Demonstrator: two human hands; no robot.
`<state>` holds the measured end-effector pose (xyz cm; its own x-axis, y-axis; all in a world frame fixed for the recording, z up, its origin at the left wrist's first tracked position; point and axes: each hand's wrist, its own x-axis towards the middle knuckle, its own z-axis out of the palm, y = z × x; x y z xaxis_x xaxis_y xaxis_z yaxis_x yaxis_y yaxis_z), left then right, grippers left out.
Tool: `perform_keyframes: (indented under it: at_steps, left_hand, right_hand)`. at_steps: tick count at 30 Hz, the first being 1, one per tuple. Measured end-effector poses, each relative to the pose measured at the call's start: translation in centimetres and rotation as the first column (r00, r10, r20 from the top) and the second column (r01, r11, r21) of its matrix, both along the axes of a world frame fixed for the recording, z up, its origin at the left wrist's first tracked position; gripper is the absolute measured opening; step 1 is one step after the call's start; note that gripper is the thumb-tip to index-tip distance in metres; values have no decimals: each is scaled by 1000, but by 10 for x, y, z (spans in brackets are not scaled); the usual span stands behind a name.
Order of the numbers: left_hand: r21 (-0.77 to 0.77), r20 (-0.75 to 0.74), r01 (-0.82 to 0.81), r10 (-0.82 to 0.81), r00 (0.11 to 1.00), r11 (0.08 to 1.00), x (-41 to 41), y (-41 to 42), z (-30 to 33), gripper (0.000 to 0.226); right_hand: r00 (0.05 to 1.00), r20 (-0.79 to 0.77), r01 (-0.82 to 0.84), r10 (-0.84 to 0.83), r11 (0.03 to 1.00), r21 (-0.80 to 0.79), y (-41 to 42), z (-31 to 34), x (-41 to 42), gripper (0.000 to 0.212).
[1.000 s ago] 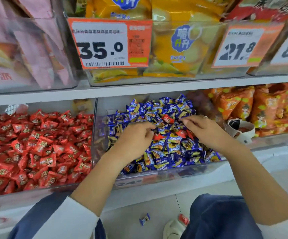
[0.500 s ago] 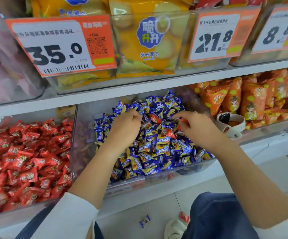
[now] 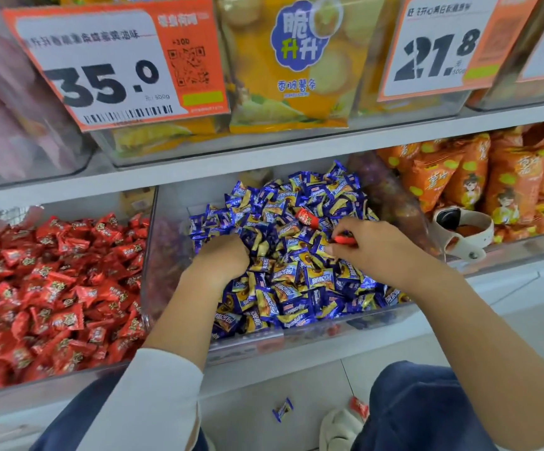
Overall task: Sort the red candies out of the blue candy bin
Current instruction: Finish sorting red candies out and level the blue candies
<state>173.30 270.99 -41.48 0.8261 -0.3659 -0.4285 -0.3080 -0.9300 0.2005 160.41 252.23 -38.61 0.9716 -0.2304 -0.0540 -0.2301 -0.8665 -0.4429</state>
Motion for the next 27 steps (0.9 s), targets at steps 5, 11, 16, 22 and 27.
perform_keyframes:
  at_steps: [5,11,16,22,27]
  left_hand:
    - [-197,-188,-178,141,972,964,-3,-4,4,15]
    - [-581,-525,-458,120,843,673,-12,-8,14,72]
    - [-466,-196,-7,-96,976,885,-30,-6,35,63]
    - [-270,-105,226,-262,959,936,-32,22,57,65]
    - [-136,-46,199,-207,977,971,-26,50,71,66]
  right_hand:
    - [1000,-12,-1,1,999,-36,2,-3,2,29]
    - [1000,-23,-15,14,999,-50,7,-3,3,27]
    - [1000,15,10,-10,1000,-14,4,-1,4,25]
    - [996,40,80,-77,993,-89,3,3,6,45]
    - [973,148,195,-176,972,-128,6,10,13,58]
